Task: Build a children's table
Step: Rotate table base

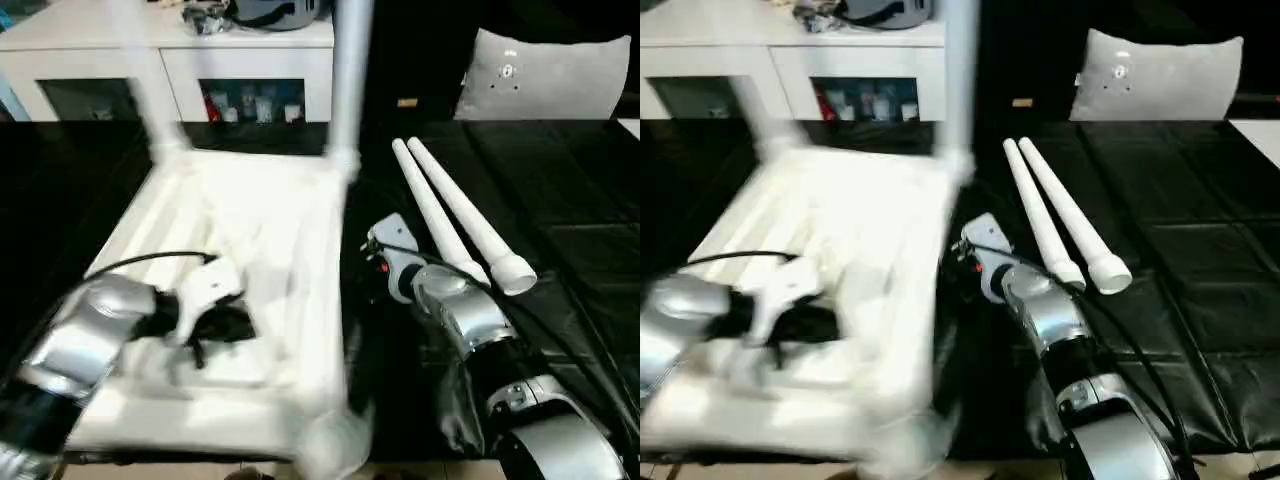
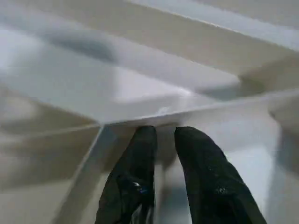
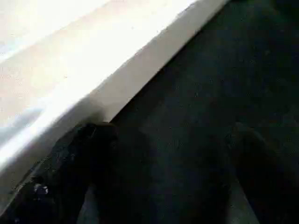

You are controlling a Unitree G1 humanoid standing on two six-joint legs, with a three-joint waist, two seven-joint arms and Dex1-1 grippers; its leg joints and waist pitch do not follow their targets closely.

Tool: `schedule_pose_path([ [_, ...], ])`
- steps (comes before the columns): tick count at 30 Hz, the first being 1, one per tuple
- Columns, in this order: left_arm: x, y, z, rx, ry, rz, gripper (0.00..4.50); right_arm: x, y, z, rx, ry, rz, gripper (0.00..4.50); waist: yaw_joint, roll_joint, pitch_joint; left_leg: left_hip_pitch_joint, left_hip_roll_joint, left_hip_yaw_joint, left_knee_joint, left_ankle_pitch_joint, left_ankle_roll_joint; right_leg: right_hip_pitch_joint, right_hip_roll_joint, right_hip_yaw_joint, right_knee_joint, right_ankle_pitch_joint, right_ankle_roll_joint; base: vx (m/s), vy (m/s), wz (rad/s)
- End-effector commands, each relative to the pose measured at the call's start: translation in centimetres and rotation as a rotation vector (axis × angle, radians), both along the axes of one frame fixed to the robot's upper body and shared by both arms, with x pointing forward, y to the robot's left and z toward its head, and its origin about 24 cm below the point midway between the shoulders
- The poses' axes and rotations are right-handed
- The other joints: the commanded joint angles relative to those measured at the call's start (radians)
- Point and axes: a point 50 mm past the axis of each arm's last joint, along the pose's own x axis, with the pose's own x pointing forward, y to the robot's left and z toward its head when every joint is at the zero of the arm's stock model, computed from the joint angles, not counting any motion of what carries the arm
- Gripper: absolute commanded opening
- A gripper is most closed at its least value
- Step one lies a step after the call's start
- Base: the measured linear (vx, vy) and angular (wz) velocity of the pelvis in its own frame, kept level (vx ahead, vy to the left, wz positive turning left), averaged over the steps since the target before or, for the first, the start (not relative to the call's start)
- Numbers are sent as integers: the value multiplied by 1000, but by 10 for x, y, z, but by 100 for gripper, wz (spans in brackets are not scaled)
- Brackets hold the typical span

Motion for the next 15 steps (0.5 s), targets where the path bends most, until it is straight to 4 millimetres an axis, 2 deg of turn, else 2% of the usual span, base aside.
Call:
schedule_pose_path([
  [1,18,-14,7,0,-121,20,103,-2,29,10,50,-39,120,450,3,9,-72,18,37,-13,-77,-254,-20,53,-50,45,-65,-192,-228,0,0,0],
  [2,18,-14,7,0,-121,20,103,-2,29,10,50,-39,120,450,5,10,-72,19,38,-14,-78,-260,-22,54,-51,45,-65,-198,-226,0,0,0],
  [3,28,-13,6,26,-167,83,103,1,26,12,46,-56,104,450,5,12,-71,21,39,-14,-78,-272,-25,52,-50,45,-67,-207,-223,0,0,0],
  [6,43,-11,6,59,-236,168,103,5,18,18,53,-93,70,450,7,8,-71,23,38,-16,-78,-290,-26,53,-50,44,-71,-241,-208,0,0,0],
  [7,45,-12,6,56,-241,178,103,5,17,19,57,-99,66,450,6,4,-71,21,37,-15,-78,-288,-25,54,-50,44,-72,-246,-204,0,0,0],
  [8,48,-13,6,49,-248,195,103,6,16,21,65,-110,58,450,10,6,-73,23,40,-16,-77,-282,-25,52,-53,45,-70,-246,-204,0,0,0],
  [9,52,-15,8,30,-273,220,103,9,12,27,88,-141,38,450,10,5,-72,20,39,-16,-78,-278,-23,54,-53,44,-71,-252,-203,0,0,0],
  [10,55,-17,9,18,-291,237,103,10,10,31,105,-164,24,450,11,4,-74,22,40,-15,-75,-273,-21,52,-53,45,-72,-243,-204,0,0,0],
  [12,62,-22,10,-17,-332,286,103,12,1,41,160,-182,-12,450,14,5,-76,17,40,-15,-75,-240,-5,57,-51,44,-69,-196,-208,0,0,0],
  [14,66,-30,8,-70,-362,331,103,13,-8,49,212,-196,-54,450,18,2,-78,17,41,-14,-72,-217,9,58,-50,44,-66,-151,-214,0,0,0],
  [15,66,-35,6,-122,-359,356,103,12,-14,51,223,-205,-83,450,23,5,-80,17,42,-14,-71,-200,15,57,-52,43,-63,-130,-220,0,0,0],
])
